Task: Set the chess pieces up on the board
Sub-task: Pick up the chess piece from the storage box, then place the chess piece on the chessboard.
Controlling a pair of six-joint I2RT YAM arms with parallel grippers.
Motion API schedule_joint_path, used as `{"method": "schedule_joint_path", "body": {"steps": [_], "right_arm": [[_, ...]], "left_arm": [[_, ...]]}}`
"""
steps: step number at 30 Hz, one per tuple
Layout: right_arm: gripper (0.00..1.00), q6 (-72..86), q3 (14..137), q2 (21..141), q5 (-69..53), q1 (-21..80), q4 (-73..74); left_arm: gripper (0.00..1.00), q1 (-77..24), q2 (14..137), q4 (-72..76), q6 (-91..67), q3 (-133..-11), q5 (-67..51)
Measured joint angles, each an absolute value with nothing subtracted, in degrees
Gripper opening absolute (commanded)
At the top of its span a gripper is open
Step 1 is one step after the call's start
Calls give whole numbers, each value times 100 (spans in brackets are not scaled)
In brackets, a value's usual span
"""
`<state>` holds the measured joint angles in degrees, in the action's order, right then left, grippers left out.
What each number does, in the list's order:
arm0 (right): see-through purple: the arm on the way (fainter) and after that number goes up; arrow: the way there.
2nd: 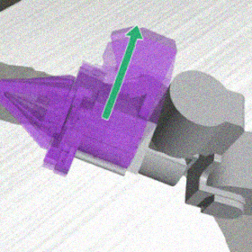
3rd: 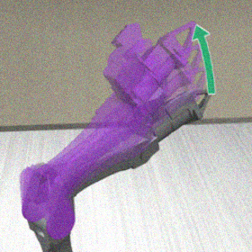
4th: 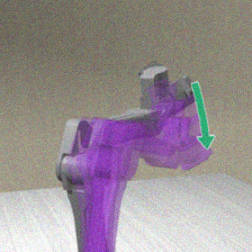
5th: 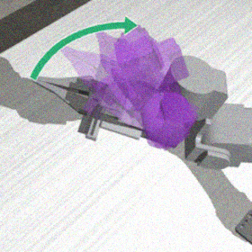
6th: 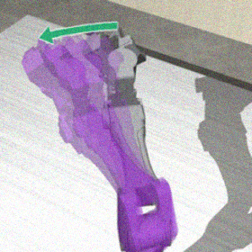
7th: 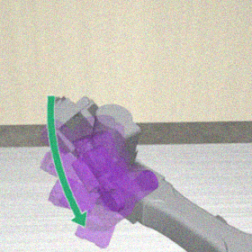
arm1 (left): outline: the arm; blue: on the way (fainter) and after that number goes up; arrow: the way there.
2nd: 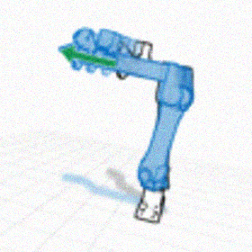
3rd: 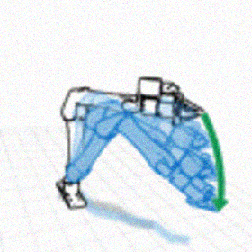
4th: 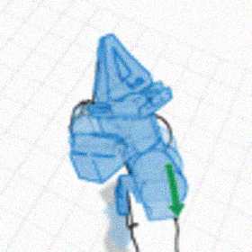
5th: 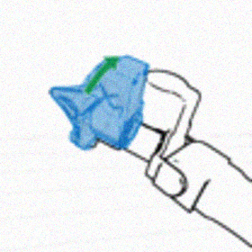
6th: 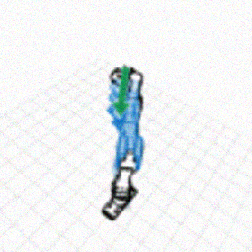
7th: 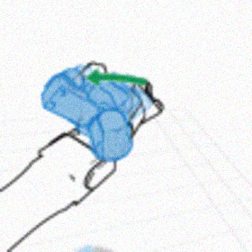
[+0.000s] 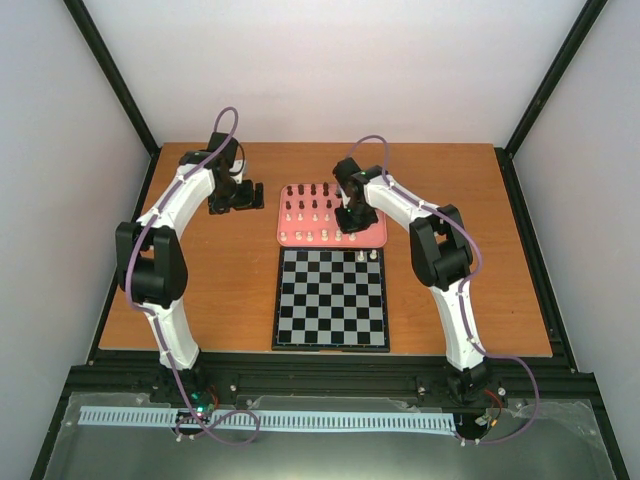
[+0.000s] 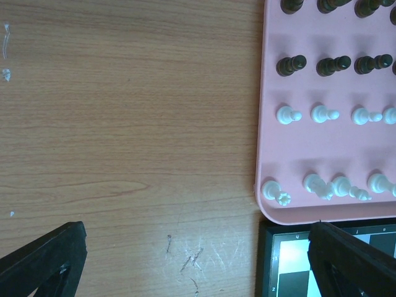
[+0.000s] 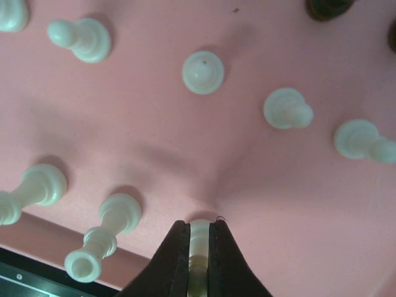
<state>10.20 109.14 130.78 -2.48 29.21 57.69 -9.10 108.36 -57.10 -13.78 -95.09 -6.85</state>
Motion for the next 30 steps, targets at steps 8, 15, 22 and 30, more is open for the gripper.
{"method": "schedule_joint_path", "body": {"steps": [8,15,22,30], "right_arm": [[3,1015,10884,13019,-263,2921,5774],[3,1017,10619,12398,-386,2939,5852],[3,1000,10403,11952,-440,2989,5892],[3,913,9845,11876,-541,3271,5913]], "left_arm": [[100,-910,10853,-5710,-1378,-9511,-687],[100,-910,10853,-5708,-1378,-9511,-698],[100,-910,10853,-5708,-1380,-9511,-714],[100,-910,10853,-5704,-1380,-9502,-718]]}}
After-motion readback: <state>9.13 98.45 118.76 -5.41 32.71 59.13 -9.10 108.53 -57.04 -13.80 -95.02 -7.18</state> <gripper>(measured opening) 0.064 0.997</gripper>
